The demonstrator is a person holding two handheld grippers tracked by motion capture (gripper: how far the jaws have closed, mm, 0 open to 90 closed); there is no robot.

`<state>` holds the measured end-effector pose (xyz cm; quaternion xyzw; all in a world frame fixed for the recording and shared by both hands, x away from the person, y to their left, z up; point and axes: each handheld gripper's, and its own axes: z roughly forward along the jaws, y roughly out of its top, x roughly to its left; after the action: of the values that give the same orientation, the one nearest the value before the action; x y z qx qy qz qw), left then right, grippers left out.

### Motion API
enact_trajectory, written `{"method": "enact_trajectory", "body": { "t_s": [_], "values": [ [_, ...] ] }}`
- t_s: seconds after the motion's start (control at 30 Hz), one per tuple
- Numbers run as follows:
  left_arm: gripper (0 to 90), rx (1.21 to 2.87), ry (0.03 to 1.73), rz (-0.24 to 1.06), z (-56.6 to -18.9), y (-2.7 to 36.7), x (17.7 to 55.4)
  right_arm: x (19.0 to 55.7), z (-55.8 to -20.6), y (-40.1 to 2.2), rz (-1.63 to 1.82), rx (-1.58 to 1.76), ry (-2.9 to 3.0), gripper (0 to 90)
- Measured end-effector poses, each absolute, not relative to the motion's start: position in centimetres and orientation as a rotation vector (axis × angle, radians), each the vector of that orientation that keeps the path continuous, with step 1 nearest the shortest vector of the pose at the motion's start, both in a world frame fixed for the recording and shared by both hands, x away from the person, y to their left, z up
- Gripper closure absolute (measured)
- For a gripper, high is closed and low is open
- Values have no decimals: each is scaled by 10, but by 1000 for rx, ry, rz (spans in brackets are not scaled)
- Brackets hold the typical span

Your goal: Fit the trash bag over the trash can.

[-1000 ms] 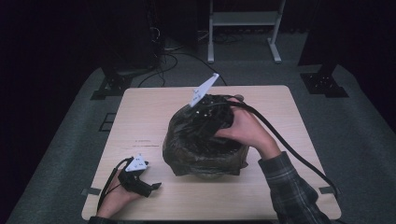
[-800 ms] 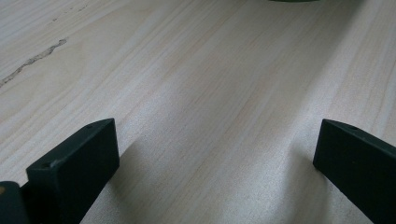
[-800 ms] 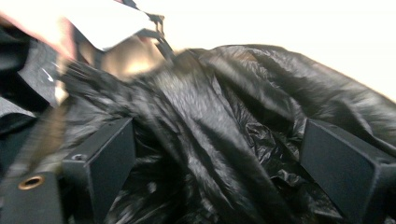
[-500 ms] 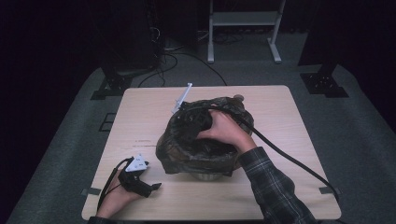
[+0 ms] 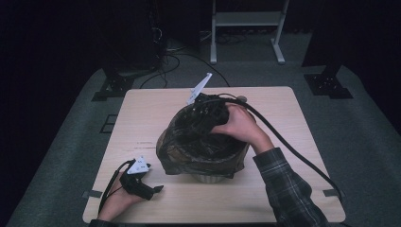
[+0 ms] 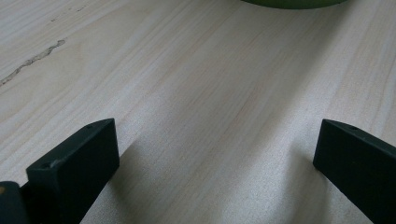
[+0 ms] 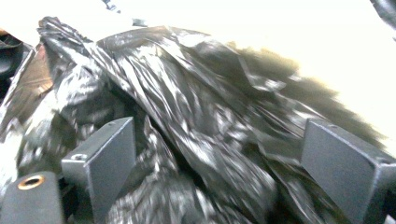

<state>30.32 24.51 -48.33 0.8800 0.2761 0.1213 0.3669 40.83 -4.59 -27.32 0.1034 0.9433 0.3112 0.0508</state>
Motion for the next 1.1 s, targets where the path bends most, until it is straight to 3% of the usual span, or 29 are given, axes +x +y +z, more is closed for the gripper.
{"method": "enact_trajectory", "body": {
  "t_s": [0.4, 1.1],
  "values": [
    [0, 2261, 710, 312, -483, 245, 303, 393, -256, -102, 1140, 376, 2725, 94],
    [0, 2261, 710, 313, -483, 245, 303, 358, -277, -211, 1275, 584, 2521, 93]
  ]
}}
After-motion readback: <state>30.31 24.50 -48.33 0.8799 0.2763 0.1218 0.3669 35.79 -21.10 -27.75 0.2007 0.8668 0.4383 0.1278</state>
